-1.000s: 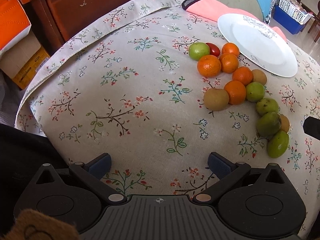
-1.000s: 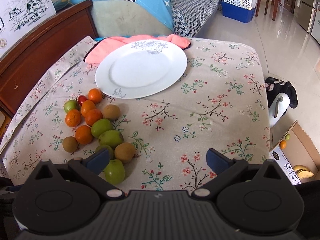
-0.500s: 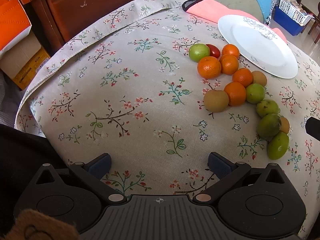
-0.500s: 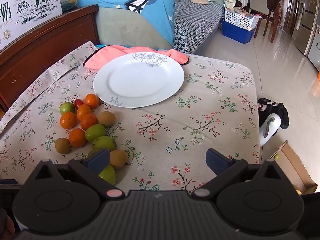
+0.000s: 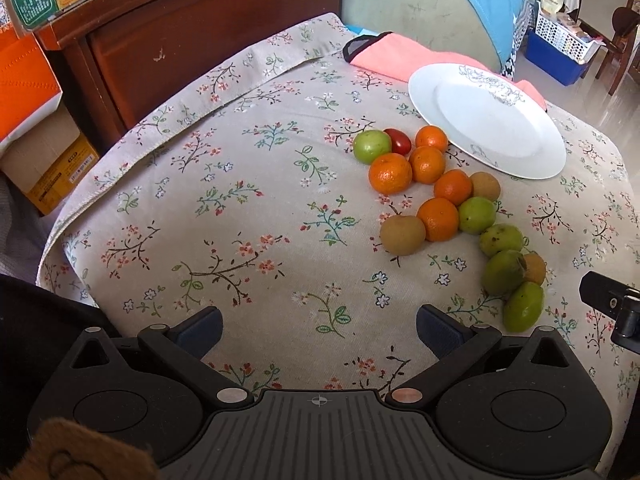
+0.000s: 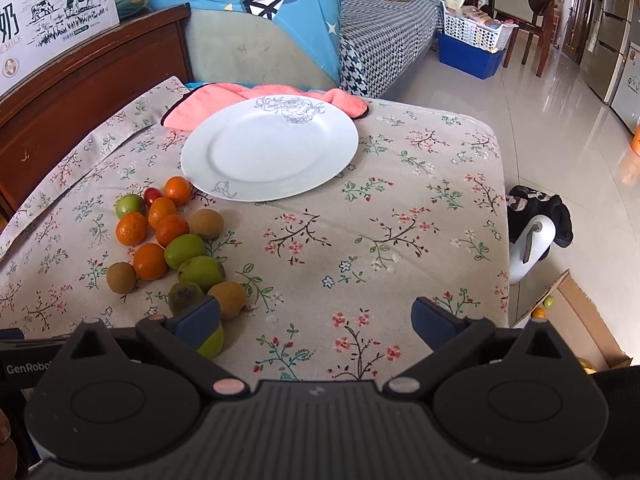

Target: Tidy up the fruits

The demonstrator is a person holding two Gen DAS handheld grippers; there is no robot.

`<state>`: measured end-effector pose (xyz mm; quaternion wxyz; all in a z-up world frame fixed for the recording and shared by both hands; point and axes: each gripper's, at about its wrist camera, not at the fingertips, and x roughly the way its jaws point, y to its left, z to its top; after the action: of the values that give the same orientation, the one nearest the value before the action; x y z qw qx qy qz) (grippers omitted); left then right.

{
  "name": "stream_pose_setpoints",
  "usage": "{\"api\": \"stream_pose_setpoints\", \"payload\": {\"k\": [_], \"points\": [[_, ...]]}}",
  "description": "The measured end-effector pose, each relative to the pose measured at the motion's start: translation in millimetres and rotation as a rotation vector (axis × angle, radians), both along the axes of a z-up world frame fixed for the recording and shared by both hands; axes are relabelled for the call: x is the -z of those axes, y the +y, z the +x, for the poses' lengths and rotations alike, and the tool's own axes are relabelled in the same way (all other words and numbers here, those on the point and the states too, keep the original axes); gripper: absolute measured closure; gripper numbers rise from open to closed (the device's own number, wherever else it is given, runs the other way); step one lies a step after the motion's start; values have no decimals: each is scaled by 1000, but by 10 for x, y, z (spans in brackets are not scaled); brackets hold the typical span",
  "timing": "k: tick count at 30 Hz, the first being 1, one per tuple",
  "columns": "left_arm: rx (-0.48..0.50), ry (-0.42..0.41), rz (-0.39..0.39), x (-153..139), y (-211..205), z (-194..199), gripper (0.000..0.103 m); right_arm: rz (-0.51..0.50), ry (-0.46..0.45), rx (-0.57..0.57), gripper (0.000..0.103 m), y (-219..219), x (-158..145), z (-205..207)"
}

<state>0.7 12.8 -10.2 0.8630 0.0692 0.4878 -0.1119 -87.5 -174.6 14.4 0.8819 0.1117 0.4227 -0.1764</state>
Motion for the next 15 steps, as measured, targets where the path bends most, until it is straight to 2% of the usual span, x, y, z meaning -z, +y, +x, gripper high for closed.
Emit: {"api": "stream_pose_setpoints", "payload": {"k": [5,15], "points": [[21,-30,19,-65,-21,-43,0,14,14,0,2,31,20,-28],[31,-42,0,-134,3,-75,0,-6,21,-36,2,171,3,-13]]}}
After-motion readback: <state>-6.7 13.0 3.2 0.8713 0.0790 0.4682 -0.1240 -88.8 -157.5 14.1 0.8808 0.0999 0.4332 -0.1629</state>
